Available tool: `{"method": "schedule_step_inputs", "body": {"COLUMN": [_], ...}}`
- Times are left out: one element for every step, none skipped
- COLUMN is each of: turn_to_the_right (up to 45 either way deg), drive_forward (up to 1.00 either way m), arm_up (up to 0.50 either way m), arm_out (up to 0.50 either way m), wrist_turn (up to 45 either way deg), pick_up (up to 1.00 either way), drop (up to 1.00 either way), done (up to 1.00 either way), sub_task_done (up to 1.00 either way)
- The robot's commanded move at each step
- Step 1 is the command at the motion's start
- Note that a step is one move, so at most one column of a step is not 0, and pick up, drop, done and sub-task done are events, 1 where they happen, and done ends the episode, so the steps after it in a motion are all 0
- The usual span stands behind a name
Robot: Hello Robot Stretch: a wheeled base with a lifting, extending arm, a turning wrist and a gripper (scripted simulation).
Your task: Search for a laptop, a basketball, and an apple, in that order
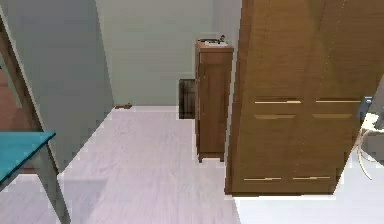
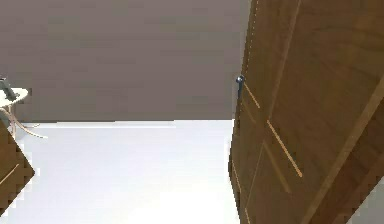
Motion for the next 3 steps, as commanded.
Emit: {"method": "schedule_step_inputs", "body": {"turn_to_the_right": [0.0,45.0,45.0], "drive_forward": [0.15,0.0,0.0], "arm_up": [0.0,0.0,0.0], "arm_out": [0.0,0.0,0.0], "wrist_turn": [0.0,0.0,0.0], "pick_up": [0.0,0.0,0.0], "drop": [0.0,0.0,0.0], "done": [0.0,0.0,0.0], "sub_task_done": [0.0,0.0,0.0]}}
